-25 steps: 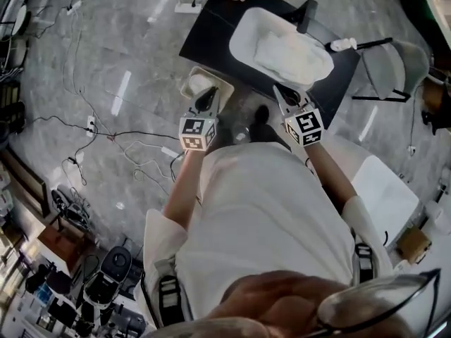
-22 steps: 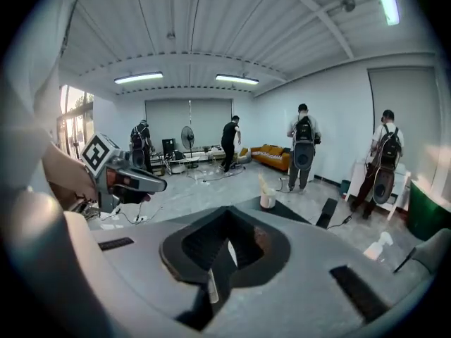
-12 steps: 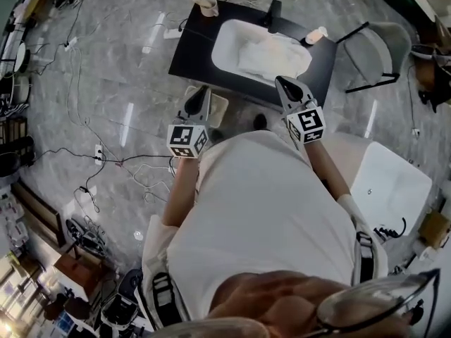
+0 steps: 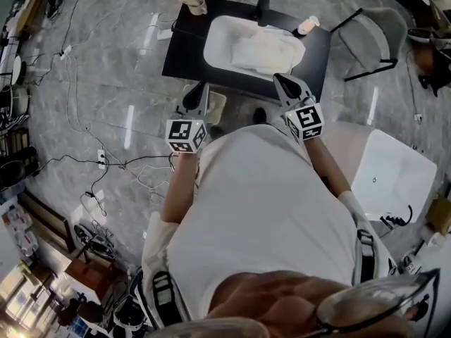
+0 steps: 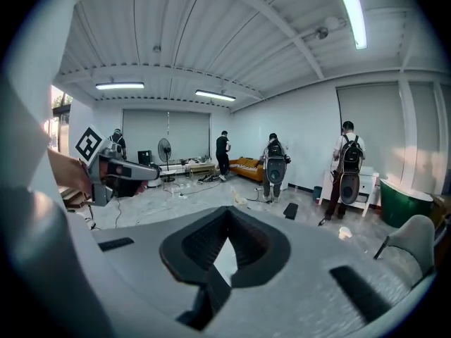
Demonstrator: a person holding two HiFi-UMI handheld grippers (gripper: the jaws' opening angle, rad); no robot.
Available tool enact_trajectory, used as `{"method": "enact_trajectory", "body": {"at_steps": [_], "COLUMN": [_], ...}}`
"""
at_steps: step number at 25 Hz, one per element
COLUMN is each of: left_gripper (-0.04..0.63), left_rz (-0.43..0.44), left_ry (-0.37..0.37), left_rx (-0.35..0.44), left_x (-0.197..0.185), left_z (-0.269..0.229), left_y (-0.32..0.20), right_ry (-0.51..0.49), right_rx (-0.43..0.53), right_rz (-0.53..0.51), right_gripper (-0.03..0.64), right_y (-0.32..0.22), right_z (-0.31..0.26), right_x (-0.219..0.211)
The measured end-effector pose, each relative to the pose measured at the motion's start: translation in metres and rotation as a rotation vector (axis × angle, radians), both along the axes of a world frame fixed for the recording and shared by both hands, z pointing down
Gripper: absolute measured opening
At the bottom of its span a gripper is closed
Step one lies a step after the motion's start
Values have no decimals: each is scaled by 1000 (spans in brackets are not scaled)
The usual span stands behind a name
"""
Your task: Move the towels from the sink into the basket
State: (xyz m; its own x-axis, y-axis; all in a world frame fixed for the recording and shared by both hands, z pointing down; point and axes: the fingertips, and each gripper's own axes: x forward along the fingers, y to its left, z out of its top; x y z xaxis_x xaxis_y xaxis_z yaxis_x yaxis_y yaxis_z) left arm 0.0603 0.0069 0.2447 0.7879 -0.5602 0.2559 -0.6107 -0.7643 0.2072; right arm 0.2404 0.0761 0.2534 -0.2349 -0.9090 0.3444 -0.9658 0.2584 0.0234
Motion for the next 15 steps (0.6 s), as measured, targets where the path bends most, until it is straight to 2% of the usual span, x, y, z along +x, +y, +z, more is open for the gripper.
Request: {"method": "enact_trajectory", "body": {"at_steps": [4, 9, 15], "left_gripper": [28, 29, 47], "left_rz": [47, 157, 315], "left_ry": [-54, -141, -303], "left_rx": [-17, -24, -65], "left_x": [21, 67, 137], "left_z": [18, 54, 140], "left_y": [-8, -25, -54], "right_ry": [-2, -1, -21], "right_rx": [-30, -89, -178], "right_rz": [18, 38, 74], "right_gripper": [-3, -3, -3], "right_y": [1, -1, -1], "right_z": [11, 39, 83], "right_x": [14, 39, 79]}}
